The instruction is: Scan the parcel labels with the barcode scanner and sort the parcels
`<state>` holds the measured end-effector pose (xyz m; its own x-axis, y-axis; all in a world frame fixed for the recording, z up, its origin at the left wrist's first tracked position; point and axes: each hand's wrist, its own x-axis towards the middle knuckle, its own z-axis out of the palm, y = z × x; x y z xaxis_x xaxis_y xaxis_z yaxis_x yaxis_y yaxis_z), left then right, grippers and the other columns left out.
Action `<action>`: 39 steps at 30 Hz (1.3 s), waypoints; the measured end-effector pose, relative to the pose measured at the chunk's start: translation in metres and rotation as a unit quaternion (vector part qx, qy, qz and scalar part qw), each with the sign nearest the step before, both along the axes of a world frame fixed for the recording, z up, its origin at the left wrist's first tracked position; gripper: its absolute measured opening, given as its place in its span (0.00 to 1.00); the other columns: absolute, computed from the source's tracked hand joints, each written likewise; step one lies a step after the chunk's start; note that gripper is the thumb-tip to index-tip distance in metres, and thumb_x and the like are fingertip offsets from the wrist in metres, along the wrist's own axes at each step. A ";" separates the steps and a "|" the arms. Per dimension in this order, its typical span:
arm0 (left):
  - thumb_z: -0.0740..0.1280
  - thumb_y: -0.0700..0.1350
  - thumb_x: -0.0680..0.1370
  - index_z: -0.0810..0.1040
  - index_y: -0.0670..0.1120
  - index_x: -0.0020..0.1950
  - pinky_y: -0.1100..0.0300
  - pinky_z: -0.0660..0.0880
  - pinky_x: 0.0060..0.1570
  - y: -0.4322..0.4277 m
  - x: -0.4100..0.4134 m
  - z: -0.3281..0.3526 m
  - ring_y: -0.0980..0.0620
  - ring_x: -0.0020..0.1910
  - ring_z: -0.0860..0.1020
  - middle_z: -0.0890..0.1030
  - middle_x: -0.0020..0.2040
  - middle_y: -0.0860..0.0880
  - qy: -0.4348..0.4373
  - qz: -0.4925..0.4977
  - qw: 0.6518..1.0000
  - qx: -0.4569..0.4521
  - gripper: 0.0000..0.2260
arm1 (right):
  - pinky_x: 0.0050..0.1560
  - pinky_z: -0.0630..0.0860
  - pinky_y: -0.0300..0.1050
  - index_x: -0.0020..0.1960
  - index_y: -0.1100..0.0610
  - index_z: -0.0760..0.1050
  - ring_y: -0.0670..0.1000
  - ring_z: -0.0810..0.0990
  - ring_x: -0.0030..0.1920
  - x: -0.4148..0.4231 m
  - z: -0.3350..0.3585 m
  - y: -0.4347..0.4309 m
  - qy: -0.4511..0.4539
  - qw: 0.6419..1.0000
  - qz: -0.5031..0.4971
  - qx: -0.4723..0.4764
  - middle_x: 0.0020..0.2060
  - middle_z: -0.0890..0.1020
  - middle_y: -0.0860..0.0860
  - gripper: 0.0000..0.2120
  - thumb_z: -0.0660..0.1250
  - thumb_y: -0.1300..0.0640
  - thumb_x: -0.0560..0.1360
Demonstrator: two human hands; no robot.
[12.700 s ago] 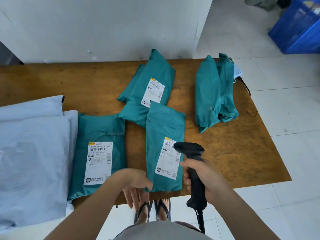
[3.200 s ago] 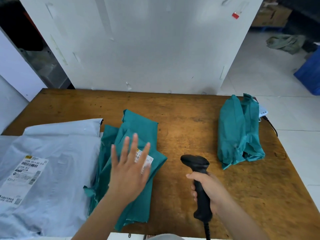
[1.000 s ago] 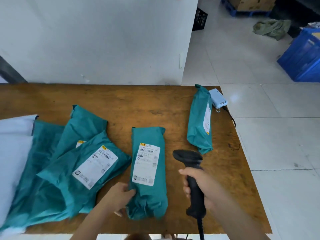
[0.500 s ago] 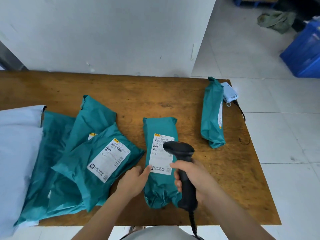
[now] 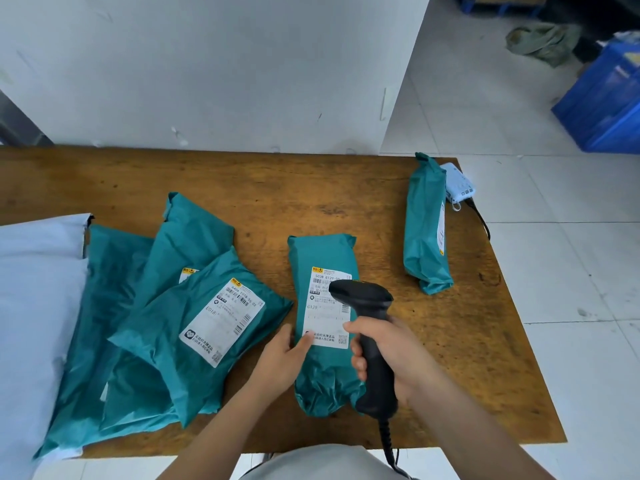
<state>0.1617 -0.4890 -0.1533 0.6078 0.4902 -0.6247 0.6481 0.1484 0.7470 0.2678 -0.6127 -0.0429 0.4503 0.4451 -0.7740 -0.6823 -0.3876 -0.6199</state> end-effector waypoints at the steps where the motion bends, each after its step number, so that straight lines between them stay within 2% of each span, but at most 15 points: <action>1: 0.63 0.54 0.78 0.70 0.51 0.56 0.49 0.79 0.55 -0.001 0.000 0.000 0.53 0.54 0.79 0.79 0.56 0.53 -0.006 -0.005 1.000 -0.002 0.10 | 0.25 0.68 0.39 0.45 0.61 0.73 0.49 0.70 0.21 0.000 0.000 0.000 -0.001 1.000 -0.001 0.000 0.24 0.75 0.54 0.06 0.69 0.61 0.72; 7: 0.64 0.54 0.78 0.72 0.49 0.57 0.53 0.79 0.54 -0.006 0.008 0.000 0.55 0.54 0.79 0.79 0.58 0.52 -0.002 -0.035 0.998 0.052 0.12 | 0.25 0.68 0.40 0.44 0.61 0.72 0.50 0.69 0.21 0.002 0.000 -0.004 -0.012 1.000 -0.013 0.002 0.24 0.74 0.54 0.07 0.70 0.61 0.72; 11: 0.64 0.52 0.78 0.69 0.45 0.57 0.53 0.76 0.52 -0.004 0.018 0.011 0.51 0.52 0.76 0.74 0.57 0.48 0.033 -0.019 0.983 0.179 0.14 | 0.24 0.66 0.40 0.39 0.61 0.72 0.50 0.68 0.21 0.008 0.000 -0.013 -0.017 0.999 -0.030 0.003 0.23 0.73 0.54 0.07 0.69 0.61 0.72; 13: 0.65 0.52 0.77 0.69 0.43 0.61 0.51 0.72 0.56 0.007 0.017 0.022 0.45 0.56 0.73 0.71 0.60 0.44 0.029 0.002 0.942 0.333 0.18 | 0.23 0.67 0.40 0.41 0.61 0.71 0.51 0.69 0.21 0.011 0.002 -0.018 -0.014 0.999 -0.043 0.004 0.23 0.73 0.55 0.07 0.69 0.61 0.72; 14: 0.67 0.51 0.75 0.70 0.42 0.63 0.48 0.70 0.59 0.016 0.017 0.027 0.42 0.60 0.72 0.71 0.63 0.41 0.039 0.005 0.903 0.427 0.20 | 0.23 0.67 0.40 0.40 0.61 0.71 0.51 0.69 0.22 0.013 0.002 -0.020 -0.013 0.999 -0.050 0.003 0.23 0.73 0.55 0.07 0.70 0.61 0.72; 16: 0.68 0.49 0.74 0.68 0.41 0.67 0.40 0.62 0.67 0.042 0.012 0.033 0.36 0.70 0.65 0.67 0.68 0.36 0.131 -0.025 0.828 0.545 0.24 | 0.23 0.67 0.40 0.38 0.61 0.72 0.51 0.69 0.22 0.016 0.004 -0.023 -0.014 0.998 -0.058 -0.002 0.23 0.73 0.55 0.09 0.70 0.61 0.72; 17: 0.66 0.49 0.75 0.64 0.42 0.71 0.37 0.56 0.70 0.057 0.008 0.035 0.36 0.73 0.59 0.63 0.72 0.35 0.202 -0.060 0.810 0.548 0.27 | 0.24 0.67 0.40 0.37 0.61 0.72 0.51 0.69 0.22 0.017 0.004 -0.023 -0.015 0.998 -0.060 -0.002 0.23 0.73 0.55 0.09 0.70 0.61 0.72; 18: 0.63 0.51 0.77 0.58 0.43 0.74 0.37 0.52 0.71 0.071 0.002 0.037 0.37 0.75 0.55 0.58 0.74 0.35 0.268 -0.095 0.797 0.533 0.29 | 0.24 0.67 0.40 0.36 0.61 0.71 0.51 0.69 0.22 0.018 0.004 -0.024 -0.016 0.998 -0.059 -0.001 0.23 0.73 0.55 0.09 0.70 0.61 0.72; 20: 0.62 0.58 0.76 0.52 0.42 0.75 0.37 0.54 0.71 0.092 -0.008 0.038 0.39 0.74 0.58 0.58 0.74 0.37 0.348 -0.129 0.785 0.496 0.35 | 0.24 0.67 0.41 0.38 0.61 0.71 0.51 0.69 0.22 0.019 0.005 -0.022 -0.017 0.998 -0.052 0.004 0.23 0.73 0.55 0.08 0.70 0.61 0.72; 23: 0.67 0.66 0.70 0.60 0.40 0.72 0.44 0.64 0.64 0.110 -0.011 0.038 0.41 0.67 0.69 0.70 0.68 0.41 0.365 -0.107 0.818 0.431 0.41 | 0.24 0.67 0.41 0.43 0.61 0.71 0.50 0.69 0.21 0.020 0.005 -0.017 -0.016 0.999 -0.039 0.014 0.23 0.73 0.54 0.07 0.69 0.60 0.73; 25: 0.70 0.66 0.66 0.72 0.46 0.57 0.48 0.67 0.60 0.119 -0.009 0.034 0.43 0.60 0.74 0.77 0.59 0.45 0.356 -0.085 0.860 0.357 0.30 | 0.24 0.66 0.41 0.43 0.62 0.71 0.50 0.69 0.21 0.021 0.006 -0.015 -0.017 0.999 -0.029 0.018 0.23 0.73 0.54 0.08 0.69 0.60 0.72; 27: 0.73 0.64 0.65 0.70 0.50 0.40 0.51 0.72 0.55 0.125 -0.010 0.035 0.45 0.52 0.77 0.79 0.49 0.47 0.335 -0.060 0.889 0.306 0.21 | 0.24 0.66 0.40 0.41 0.61 0.71 0.50 0.68 0.21 0.022 0.006 -0.014 -0.024 0.999 -0.020 0.022 0.22 0.72 0.54 0.07 0.69 0.60 0.72; 31: 0.70 0.43 0.74 0.69 0.43 0.32 0.58 0.67 0.32 0.130 -0.008 0.044 0.48 0.32 0.72 0.73 0.32 0.46 0.192 -0.003 0.943 0.272 0.14 | 0.25 0.66 0.41 0.44 0.61 0.72 0.50 0.69 0.21 0.024 0.007 -0.017 -0.036 0.999 -0.028 0.027 0.23 0.73 0.54 0.06 0.69 0.61 0.72; 34: 0.64 0.38 0.78 0.77 0.38 0.45 0.57 0.74 0.36 0.117 -0.006 0.074 0.46 0.37 0.78 0.81 0.40 0.43 0.039 0.096 0.989 0.107 0.05 | 0.25 0.67 0.41 0.45 0.61 0.72 0.51 0.69 0.22 0.026 0.006 -0.023 -0.033 0.998 -0.048 0.028 0.24 0.73 0.55 0.07 0.69 0.62 0.72; 39: 0.66 0.43 0.78 0.77 0.42 0.48 0.56 0.78 0.34 0.104 -0.005 0.112 0.49 0.34 0.83 0.85 0.40 0.44 -0.114 0.202 0.971 -0.064 0.04 | 0.22 0.67 0.39 0.40 0.62 0.70 0.50 0.69 0.21 0.029 0.006 -0.033 -0.022 0.998 -0.058 0.018 0.24 0.73 0.55 0.08 0.69 0.61 0.73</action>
